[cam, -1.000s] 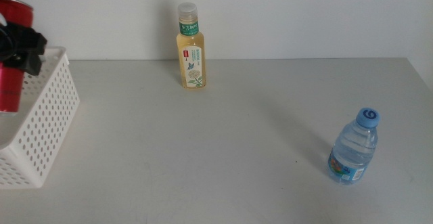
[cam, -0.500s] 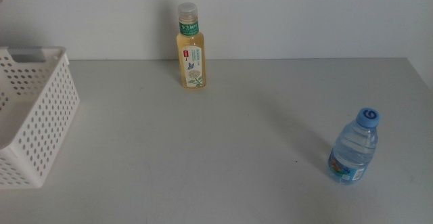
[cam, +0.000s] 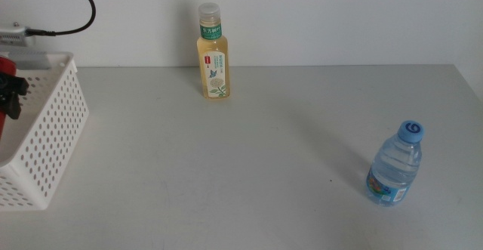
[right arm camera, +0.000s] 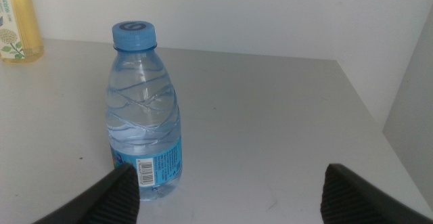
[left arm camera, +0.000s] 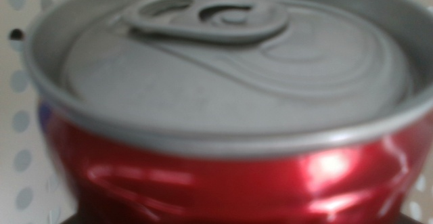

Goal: Use arms to grab the bottles and put them into the dustbin to the left of the table.

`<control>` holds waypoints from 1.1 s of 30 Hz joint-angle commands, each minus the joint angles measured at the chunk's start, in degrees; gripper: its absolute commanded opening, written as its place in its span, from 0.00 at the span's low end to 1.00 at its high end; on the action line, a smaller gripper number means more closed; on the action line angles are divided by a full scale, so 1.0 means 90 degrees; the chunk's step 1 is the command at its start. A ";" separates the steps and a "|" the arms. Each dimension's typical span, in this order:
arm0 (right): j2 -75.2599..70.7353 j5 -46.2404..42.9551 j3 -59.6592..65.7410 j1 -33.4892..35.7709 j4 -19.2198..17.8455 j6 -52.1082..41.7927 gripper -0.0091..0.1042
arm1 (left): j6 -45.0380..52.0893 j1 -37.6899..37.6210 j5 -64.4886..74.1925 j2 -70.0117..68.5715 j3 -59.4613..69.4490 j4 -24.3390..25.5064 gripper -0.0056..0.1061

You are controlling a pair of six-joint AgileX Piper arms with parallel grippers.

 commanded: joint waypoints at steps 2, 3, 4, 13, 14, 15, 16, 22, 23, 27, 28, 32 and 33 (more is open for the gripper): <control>-0.0136 -0.0498 -0.0059 -0.0040 -0.0060 -0.0032 0.91 | -0.0022 0.0001 -0.0373 -0.0151 -0.0260 0.0090 0.03; -0.0136 -0.0498 -0.0059 -0.0040 -0.0060 -0.0032 0.91 | -0.0039 0.0001 -0.0425 -0.0095 -0.0260 0.0083 0.03; -0.0136 -0.0498 -0.0059 -0.0040 -0.0060 -0.0032 0.91 | -0.0048 0.0001 -0.0457 -0.0034 -0.0260 0.0046 0.03; -0.0136 -0.0498 -0.0059 -0.0040 -0.0060 -0.0032 0.91 | -0.0042 -0.0009 -0.0723 0.0494 -0.0248 -0.0155 0.03; -0.0136 -0.0498 -0.0059 -0.0040 -0.0060 -0.0032 0.91 | -0.0042 -0.0009 -0.0748 0.0541 -0.0248 -0.0155 0.03; -0.0136 -0.0498 -0.0059 -0.0040 -0.0060 -0.0032 0.91 | -0.0024 -0.0009 -0.0748 0.0598 -0.0248 -0.0155 0.03; -0.0136 -0.0498 -0.0059 -0.0040 -0.0060 -0.0032 0.91 | -0.0003 -0.0009 -0.0748 0.0629 -0.0248 -0.0155 0.03; -0.0136 -0.0498 -0.0059 -0.0040 -0.0060 -0.0032 0.91 | 0.0176 -0.0009 -0.0713 0.0751 -0.0248 -0.0149 0.10; -0.0136 -0.0498 -0.0059 -0.0040 -0.0060 -0.0032 0.91 | 0.0176 -0.0009 -0.0722 0.0751 -0.0248 -0.0149 0.12; -0.0136 -0.0498 -0.0059 -0.0040 -0.0060 -0.0032 0.91 | 0.0164 -0.0009 -0.0770 0.0751 -0.0248 -0.0136 0.31; -0.0136 -0.0498 -0.0059 -0.0040 -0.0060 -0.0032 0.91 | 0.0164 -0.0009 -0.0770 0.0751 -0.0248 -0.0136 0.36; -0.0136 -0.0498 -0.0059 -0.0040 -0.0060 -0.0032 0.91 | 0.0158 -0.0009 -0.0682 0.0751 -0.0248 -0.0130 0.68; -0.0136 -0.0498 -0.0059 -0.0040 -0.0060 -0.0032 0.91 | 0.0158 -0.0009 -0.0640 0.0751 -0.0248 -0.0130 0.73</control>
